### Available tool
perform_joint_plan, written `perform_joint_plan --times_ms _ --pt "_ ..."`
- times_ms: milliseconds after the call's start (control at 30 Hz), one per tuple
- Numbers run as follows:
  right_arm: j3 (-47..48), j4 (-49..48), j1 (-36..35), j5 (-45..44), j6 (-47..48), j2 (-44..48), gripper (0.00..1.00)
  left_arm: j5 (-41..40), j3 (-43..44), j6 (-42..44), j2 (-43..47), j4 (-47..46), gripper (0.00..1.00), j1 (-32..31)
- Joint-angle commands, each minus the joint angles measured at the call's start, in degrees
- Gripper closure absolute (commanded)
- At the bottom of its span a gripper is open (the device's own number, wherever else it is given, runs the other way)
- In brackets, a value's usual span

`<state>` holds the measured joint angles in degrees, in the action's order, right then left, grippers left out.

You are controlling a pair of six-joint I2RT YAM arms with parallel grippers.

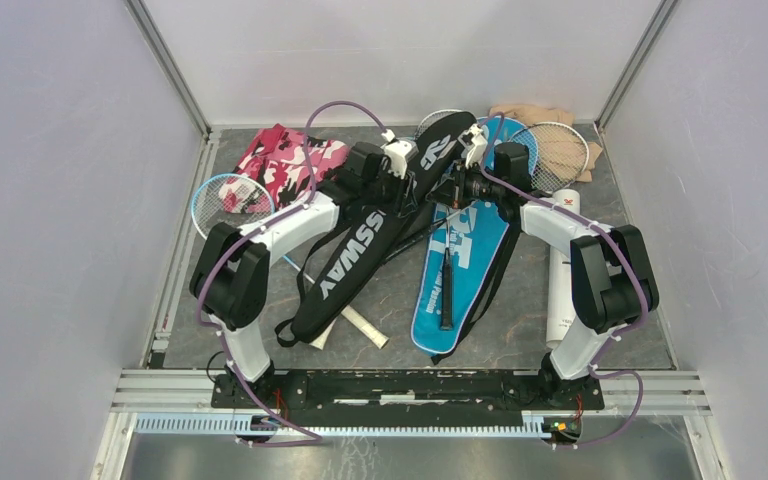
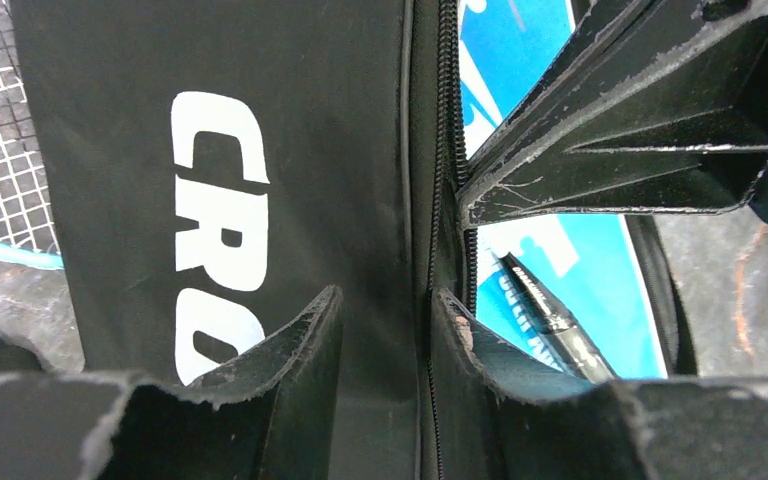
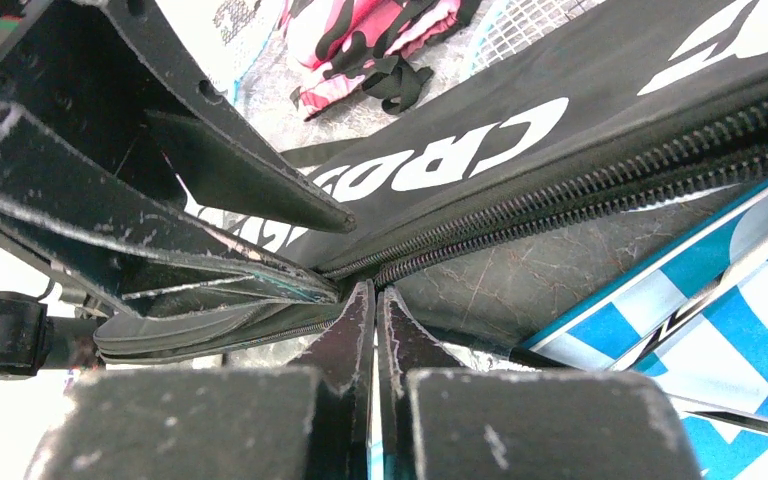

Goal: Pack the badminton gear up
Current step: Open the racket bag at the center of the board.

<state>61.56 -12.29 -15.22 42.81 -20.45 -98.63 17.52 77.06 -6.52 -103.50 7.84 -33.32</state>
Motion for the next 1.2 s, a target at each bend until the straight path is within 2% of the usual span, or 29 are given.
perform_joint_plan --times_ms 0,267,567,667,767,967,1000,1167 --pt "1.04 0.24 0.24 -0.49 0.71 1.69 1.00 -8.36 1.95 8.40 1.40 0.82 0.56 -2.22" --pt "0.67 0.25 0.24 -1.09 0.10 1.76 1.00 -18.92 1.87 14.08 1.66 0.88 0.58 -7.14" --pt "-0.26 0.49 0.20 -2.14 0.18 1.74 1.00 -22.42 1.88 14.65 2.26 1.00 0.97 -7.90" --pt "-0.14 1.60 0.22 -3.77 0.16 1.77 1.00 -23.13 2.11 12.01 3.21 1.08 0.98 -7.90" --pt "0.22 1.66 0.13 -4.20 -1.00 1.79 0.93 -22.76 2.30 9.05 4.36 1.13 0.98 -7.90" --pt "1.90 3.01 -0.22 -5.50 -1.79 1.71 0.65 -20.76 4.03 6.70 4.69 2.83 0.98 -7.90" --pt "2.25 3.55 -0.48 -6.29 -1.70 1.56 0.56 -20.05 4.17 4.94 4.72 2.89 0.98 -7.90" --pt "3.01 5.16 -0.96 -8.09 -1.32 0.68 0.48 -19.21 4.23 4.12 4.76 2.80 0.98 -7.90"
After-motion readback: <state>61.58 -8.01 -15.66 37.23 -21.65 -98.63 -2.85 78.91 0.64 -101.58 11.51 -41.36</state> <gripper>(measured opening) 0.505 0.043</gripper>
